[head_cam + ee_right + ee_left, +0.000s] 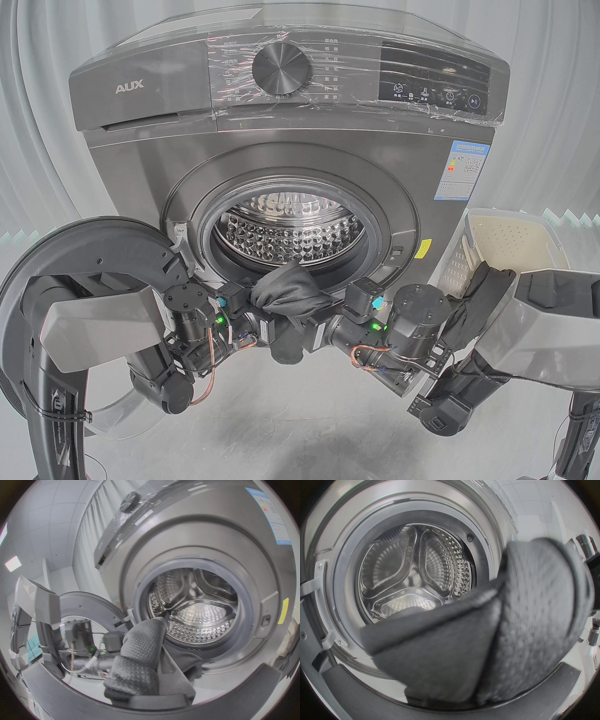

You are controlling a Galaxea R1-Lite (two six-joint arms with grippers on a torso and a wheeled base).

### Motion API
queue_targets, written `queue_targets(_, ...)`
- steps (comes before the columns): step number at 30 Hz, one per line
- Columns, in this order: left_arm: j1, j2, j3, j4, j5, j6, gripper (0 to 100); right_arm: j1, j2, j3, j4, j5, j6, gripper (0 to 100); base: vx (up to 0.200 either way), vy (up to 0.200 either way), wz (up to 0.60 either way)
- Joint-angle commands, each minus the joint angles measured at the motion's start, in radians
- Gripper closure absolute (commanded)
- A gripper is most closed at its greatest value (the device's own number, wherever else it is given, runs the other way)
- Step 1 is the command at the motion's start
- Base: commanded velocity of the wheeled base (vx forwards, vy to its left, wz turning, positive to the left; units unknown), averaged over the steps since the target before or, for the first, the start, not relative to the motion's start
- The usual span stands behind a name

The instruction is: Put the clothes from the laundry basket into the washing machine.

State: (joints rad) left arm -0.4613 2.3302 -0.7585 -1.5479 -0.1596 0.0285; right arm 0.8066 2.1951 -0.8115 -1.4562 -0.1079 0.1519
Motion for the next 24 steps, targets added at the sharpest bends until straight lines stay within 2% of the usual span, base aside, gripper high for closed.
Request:
queue_targets(1, 0.013, -0.035, 0.031, -0.001, 0.005, -0.007, 100, -0.047, -0.005, 0.032, 0.003, -0.007, 0.005, 100, 0.000, 0.000, 0.00)
queue_targets(6, 0.013, -0.071, 0.054, -0.001, 0.006, -0.009, 100, -0.079, 0.003, 0.064, 0.005, -0.010, 0.008, 100, 0.000, 0.000, 0.00)
queue_targets(13, 0.001, -0.118, 0.068, -0.001, 0.006, -0.019, 100, -0.070, 0.009, 0.132, 0.000, -0.009, 0.008, 100, 0.000, 0.000, 0.00)
queue_targets(21, -0.002, -0.147, 0.087, -0.001, 0.006, -0.021, 100, -0.064, 0.017, 0.127, -0.001, -0.009, 0.008, 100, 0.000, 0.000, 0.00)
queue_targets(22, -0.002, -0.147, 0.087, -0.001, 0.006, -0.021, 100, -0.063, 0.017, 0.132, -0.003, -0.007, 0.009, 0, 0.000, 0.000, 0.00)
queue_targets(24, -0.002, -0.147, 0.088, -0.001, 0.008, -0.021, 100, -0.063, 0.017, 0.133, -0.001, -0.009, 0.011, 0, 0.000, 0.000, 0.00)
